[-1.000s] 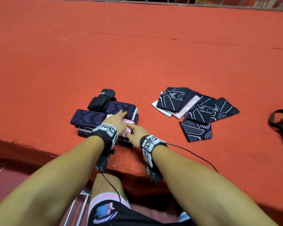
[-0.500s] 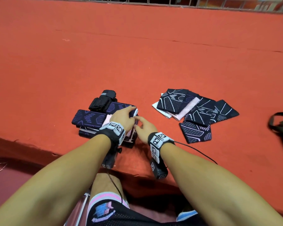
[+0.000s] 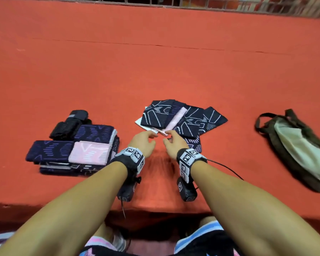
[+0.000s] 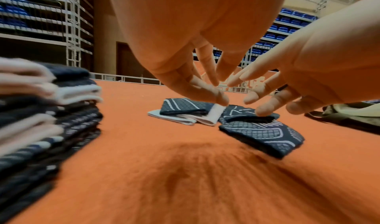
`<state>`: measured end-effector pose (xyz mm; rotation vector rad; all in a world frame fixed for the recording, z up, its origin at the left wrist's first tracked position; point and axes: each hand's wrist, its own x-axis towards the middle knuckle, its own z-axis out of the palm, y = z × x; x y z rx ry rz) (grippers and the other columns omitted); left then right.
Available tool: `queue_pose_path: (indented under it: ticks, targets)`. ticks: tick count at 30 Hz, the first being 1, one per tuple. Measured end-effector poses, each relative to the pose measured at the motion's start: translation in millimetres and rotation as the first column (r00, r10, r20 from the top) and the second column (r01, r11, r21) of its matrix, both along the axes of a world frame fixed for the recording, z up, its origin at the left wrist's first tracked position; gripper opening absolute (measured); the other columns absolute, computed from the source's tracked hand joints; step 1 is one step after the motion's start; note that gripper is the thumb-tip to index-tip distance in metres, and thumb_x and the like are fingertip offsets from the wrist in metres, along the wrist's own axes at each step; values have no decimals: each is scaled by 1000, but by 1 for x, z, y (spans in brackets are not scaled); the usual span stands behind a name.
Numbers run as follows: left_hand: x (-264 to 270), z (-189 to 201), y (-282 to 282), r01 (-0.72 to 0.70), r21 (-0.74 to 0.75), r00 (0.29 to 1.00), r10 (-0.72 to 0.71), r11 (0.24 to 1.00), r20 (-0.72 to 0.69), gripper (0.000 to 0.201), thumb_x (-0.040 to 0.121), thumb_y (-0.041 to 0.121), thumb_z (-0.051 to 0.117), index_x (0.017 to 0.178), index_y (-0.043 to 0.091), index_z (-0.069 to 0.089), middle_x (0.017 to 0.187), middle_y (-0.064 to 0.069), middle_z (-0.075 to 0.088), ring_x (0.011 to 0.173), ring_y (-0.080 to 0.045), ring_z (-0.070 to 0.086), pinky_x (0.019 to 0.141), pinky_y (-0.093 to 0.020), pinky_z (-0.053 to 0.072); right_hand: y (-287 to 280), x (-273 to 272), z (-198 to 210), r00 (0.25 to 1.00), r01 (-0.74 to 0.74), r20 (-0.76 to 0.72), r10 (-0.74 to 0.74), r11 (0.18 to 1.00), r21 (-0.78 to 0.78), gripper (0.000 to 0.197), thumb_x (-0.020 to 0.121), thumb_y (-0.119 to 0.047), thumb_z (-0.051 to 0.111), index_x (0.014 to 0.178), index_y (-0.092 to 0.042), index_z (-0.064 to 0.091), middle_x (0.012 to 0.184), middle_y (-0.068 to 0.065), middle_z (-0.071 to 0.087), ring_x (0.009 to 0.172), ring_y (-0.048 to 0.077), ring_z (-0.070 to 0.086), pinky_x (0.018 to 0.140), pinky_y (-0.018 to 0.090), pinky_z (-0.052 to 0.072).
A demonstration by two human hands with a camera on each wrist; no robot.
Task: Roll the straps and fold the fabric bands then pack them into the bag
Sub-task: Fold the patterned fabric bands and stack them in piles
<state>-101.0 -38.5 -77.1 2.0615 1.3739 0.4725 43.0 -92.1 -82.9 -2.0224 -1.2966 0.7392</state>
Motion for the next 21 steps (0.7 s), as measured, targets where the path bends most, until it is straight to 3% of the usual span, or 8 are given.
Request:
queue_pose_path:
  ticks: [3,5,7,10,12,15,18,21]
  targets:
    - [37,-10,3,28,-85,995,-20,996,95,28,92,19,57,116,28,66,115,6,71,81,-24,73,84,-38,57,-4,28,-11,996,83,21,-83,997,10,37,94,-29,57,131,-26,56,110,8,67,107,29,63,93,35,48]
    - [59,-16,5,10,-129,989,10,992,147,27,95,18,56,121,25,62,111,3,71,71,-25,73,71,-33,58,-6,45,-19,989,146,26,-146,989,6,42,94,-31,56,136,-30,52,117,11,65,109,30,62,94,36,48]
    - [78,-26,7,-29,-199,979,68,980,194,29,97,16,54,124,25,59,105,0,70,65,-25,73,60,-29,56,-9,61,-28,981,195,7,-195,981,-7,51,95,-29,54,144,-31,43,113,9,68,105,31,63,91,37,50]
    - [103,-39,13,-92,-316,950,178,944,256,33,97,14,52,126,29,58,114,-1,66,65,-25,73,70,-37,60,-11,76,-43,965,250,-76,-250,968,-7,55,95,-25,54,147,-34,40,106,7,72,98,31,67,86,36,52]
    - [121,-45,18,-119,-376,927,238,919,289,35,98,12,51,129,27,59,111,3,60,60,-22,69,66,-35,57,-6,82,-53,945,294,-152,-290,956,-1,53,94,-25,54,144,-38,43,98,5,72,92,28,69,85,37,54]
    - [143,-45,25,-131,-424,891,295,896,346,34,97,6,50,127,20,60,100,8,59,57,-20,65,60,-34,54,6,88,-64,921,324,-231,-315,946,0,51,91,-33,54,141,-42,47,100,0,71,87,24,70,84,45,58]
    - [153,-49,32,-156,-457,867,344,875,362,28,95,6,53,118,19,64,110,-1,66,60,-21,68,64,-36,56,15,95,-62,909,332,-273,-315,943,15,51,90,-39,54,141,-34,53,106,-5,71,91,23,72,84,47,59]
    - [153,-61,37,-177,-443,889,336,879,312,32,86,16,58,114,29,66,106,-2,71,71,-23,71,75,-42,62,20,100,-54,842,390,-420,-338,920,43,41,98,-25,57,140,-27,55,95,-12,67,84,21,74,82,46,60]
